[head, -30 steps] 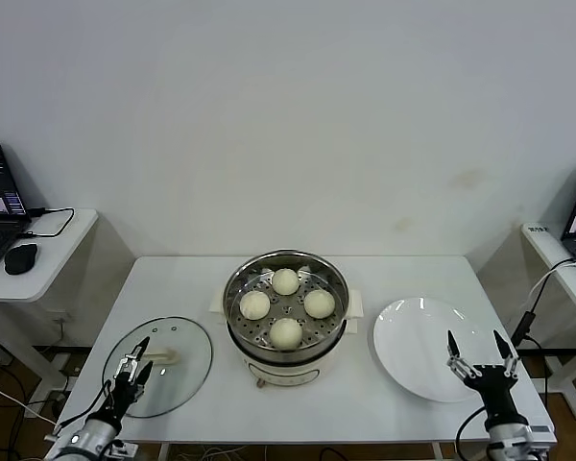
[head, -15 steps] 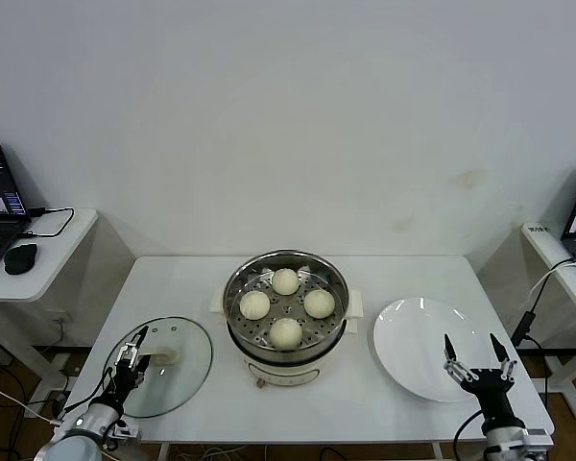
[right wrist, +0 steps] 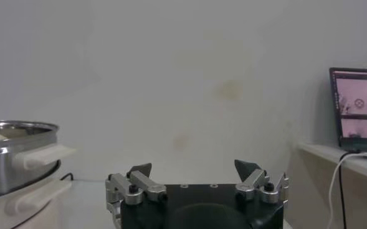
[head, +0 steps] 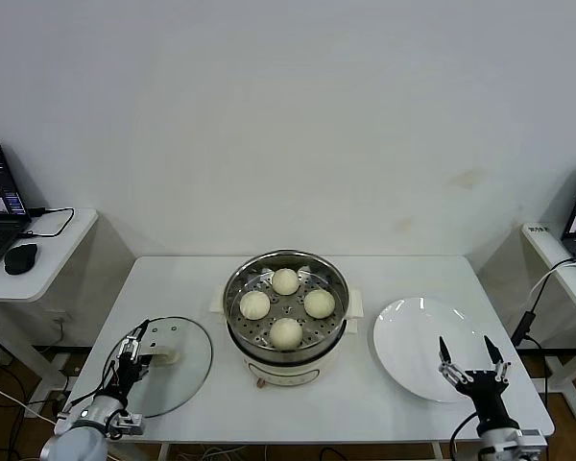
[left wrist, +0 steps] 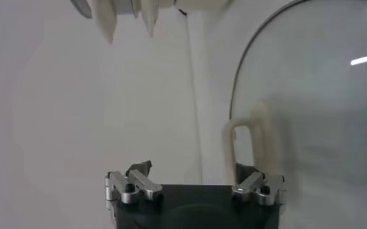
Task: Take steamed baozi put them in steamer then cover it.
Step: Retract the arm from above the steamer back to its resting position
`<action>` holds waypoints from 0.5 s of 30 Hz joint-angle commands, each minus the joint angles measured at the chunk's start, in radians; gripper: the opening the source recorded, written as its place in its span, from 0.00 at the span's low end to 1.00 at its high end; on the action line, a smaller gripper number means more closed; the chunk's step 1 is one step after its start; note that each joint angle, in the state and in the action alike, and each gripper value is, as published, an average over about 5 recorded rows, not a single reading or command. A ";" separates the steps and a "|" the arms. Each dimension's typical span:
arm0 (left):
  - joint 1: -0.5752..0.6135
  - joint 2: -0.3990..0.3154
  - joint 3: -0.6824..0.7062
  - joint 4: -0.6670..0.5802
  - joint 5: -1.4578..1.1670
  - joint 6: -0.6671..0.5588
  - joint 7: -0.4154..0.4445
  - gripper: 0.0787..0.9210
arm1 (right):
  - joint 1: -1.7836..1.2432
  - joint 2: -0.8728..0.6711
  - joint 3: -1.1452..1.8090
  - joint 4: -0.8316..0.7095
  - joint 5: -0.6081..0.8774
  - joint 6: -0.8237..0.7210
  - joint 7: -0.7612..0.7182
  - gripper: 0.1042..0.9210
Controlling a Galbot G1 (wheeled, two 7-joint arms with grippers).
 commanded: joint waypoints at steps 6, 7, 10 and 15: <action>-0.036 -0.006 0.007 0.060 -0.029 -0.013 -0.009 0.82 | -0.001 0.004 -0.005 -0.004 -0.011 0.001 -0.003 0.88; -0.037 -0.007 0.007 0.063 -0.030 -0.014 -0.010 0.79 | -0.001 0.004 -0.006 -0.004 -0.011 0.001 -0.004 0.88; -0.043 -0.009 0.006 0.081 -0.032 -0.023 -0.020 0.68 | -0.002 0.004 -0.006 -0.003 -0.011 0.001 -0.004 0.88; -0.046 -0.013 0.003 0.107 -0.043 -0.045 -0.049 0.51 | -0.001 0.002 -0.006 -0.003 -0.009 0.002 -0.001 0.88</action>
